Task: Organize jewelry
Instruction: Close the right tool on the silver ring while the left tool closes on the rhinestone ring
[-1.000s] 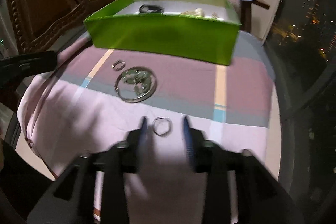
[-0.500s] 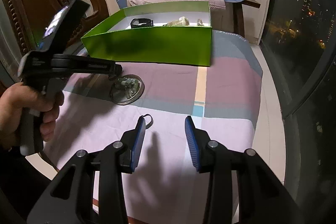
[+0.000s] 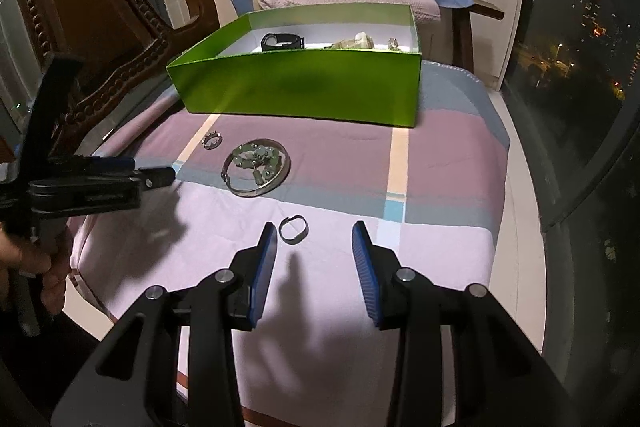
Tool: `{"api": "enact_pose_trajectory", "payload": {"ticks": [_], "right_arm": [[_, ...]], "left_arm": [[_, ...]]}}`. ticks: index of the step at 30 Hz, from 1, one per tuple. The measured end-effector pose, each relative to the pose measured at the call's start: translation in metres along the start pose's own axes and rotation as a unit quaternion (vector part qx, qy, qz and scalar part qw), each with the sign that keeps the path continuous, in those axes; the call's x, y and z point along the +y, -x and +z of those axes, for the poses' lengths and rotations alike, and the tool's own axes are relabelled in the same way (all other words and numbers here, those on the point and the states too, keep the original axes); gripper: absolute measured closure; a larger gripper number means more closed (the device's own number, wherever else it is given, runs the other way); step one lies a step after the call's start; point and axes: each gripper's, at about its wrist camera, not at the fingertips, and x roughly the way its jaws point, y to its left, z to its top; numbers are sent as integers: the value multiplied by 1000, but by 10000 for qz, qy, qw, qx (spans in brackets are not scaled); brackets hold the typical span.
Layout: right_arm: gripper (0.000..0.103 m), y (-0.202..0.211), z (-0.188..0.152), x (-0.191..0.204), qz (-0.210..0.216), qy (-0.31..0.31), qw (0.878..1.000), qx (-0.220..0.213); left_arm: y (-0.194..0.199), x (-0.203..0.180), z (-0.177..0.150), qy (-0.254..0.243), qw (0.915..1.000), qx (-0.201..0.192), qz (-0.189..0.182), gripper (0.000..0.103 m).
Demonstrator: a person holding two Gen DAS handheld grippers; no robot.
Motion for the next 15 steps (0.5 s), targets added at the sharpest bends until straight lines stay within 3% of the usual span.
{"api": "enact_pose_trajectory", "payload": {"ticks": [3, 9, 15], "right_arm": [[64, 0, 0, 2, -118, 14, 9999, -71], [64, -18, -3, 15, -170, 187, 9996, 80], [64, -37, -3, 26, -213, 313, 9991, 206]], "left_arm": [[7, -13, 9, -281, 9989, -378, -78, 28], [-12, -29, 26, -548, 9979, -344, -35, 34], [-40, -34, 39, -845, 9963, -79, -105, 53]]}}
